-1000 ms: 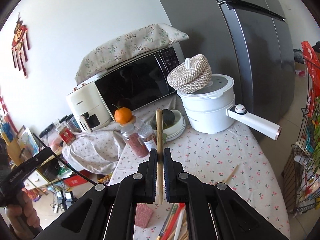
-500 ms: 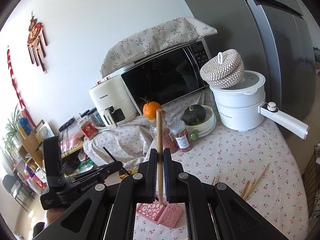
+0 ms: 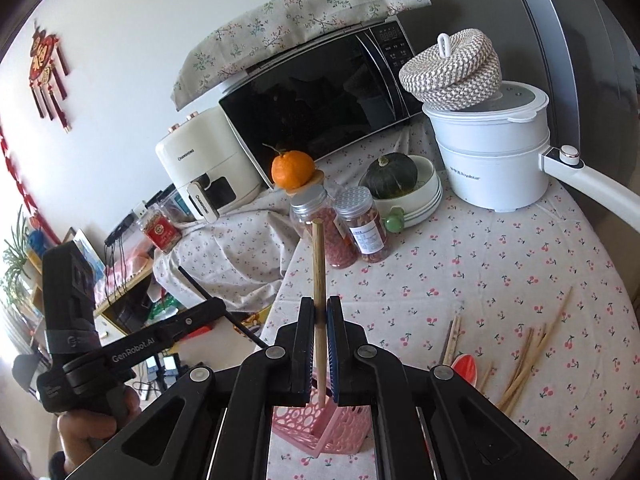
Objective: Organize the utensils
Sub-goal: 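Lower the black chopstick into the pink basket with the left gripper while the right carries a wooden chopstick there, then open the right gripper to drop the wooden chopstick into the pink basket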
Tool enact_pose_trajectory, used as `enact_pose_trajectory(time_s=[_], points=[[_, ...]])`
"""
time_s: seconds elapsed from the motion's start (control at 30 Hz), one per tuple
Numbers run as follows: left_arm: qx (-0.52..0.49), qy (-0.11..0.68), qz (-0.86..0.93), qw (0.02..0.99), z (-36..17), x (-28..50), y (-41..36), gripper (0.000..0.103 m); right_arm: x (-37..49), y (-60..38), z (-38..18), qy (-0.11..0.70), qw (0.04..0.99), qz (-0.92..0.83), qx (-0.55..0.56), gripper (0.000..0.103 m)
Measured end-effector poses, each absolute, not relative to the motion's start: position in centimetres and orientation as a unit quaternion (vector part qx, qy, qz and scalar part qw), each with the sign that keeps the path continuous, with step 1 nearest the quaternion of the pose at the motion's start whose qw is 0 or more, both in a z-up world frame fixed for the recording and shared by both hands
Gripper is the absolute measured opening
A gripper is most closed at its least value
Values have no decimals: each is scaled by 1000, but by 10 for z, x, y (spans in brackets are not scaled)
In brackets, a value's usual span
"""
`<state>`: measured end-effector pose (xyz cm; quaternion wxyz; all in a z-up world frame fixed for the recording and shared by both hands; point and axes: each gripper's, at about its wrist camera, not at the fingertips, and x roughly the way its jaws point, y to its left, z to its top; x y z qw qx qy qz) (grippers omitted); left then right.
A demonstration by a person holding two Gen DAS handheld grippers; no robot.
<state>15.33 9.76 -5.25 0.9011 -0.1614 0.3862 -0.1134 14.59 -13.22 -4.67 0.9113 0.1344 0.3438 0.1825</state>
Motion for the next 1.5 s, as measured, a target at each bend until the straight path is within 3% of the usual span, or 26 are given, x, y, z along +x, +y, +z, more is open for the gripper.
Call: enact_pose_trajectory(time_s=[0.27,0.33,0.4,0.47,0.67,0.97,1.23,1.5], points=[[-130,392,-89,906,-54,152,97,10,158,-131,-69,375,901,174,132,9],[-125,391,-86,908,-52,150,98,23,157,-134,-67,374,900,174,137,13],[-120,387,-83,911,-49,147,98,40,155,-137,-62,368,901,179,145,25],[-113,381,-79,914,-45,142,98,59,150,-141,-54,357,904,181,152,44],[-91,376,-74,919,-39,128,93,83,128,-154,-25,318,914,194,159,59],[-49,402,-89,910,-42,102,69,87,100,-182,-7,306,923,183,147,70],[6,426,-143,893,-48,85,22,93,92,-235,-20,353,920,111,133,80],[55,445,-182,875,-54,72,-33,93,94,-277,-41,411,906,44,95,82]])
